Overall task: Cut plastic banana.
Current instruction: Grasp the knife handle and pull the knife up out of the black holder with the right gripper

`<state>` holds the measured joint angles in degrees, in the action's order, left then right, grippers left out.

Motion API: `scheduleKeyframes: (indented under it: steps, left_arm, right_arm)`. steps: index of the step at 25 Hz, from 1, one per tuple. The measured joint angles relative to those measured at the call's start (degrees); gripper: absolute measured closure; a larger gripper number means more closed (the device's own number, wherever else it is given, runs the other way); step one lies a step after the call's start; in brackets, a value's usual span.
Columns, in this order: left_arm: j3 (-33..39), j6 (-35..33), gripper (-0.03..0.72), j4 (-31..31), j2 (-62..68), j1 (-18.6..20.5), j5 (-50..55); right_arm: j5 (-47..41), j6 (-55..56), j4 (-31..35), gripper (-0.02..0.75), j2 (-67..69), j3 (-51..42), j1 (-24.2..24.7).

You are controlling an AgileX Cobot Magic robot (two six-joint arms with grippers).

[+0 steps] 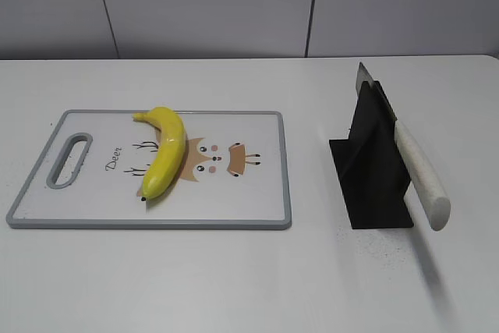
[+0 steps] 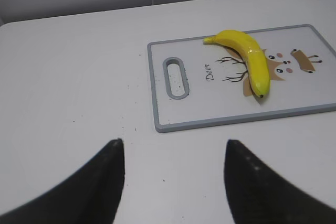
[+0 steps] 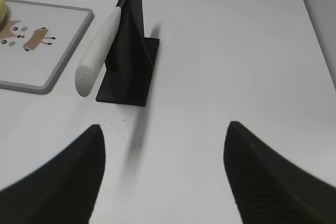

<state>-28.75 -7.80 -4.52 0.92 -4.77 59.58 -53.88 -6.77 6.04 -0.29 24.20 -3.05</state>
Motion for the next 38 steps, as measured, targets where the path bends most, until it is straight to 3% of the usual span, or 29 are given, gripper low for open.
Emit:
scheduleKeyframes:
  steps: [38]
  left_arm:
    - [0.0,0.0,0.104,0.0,0.0,0.0,0.0]
  right_arm:
    - [0.0,0.1,0.0,0.185,0.0,0.0,0.0]
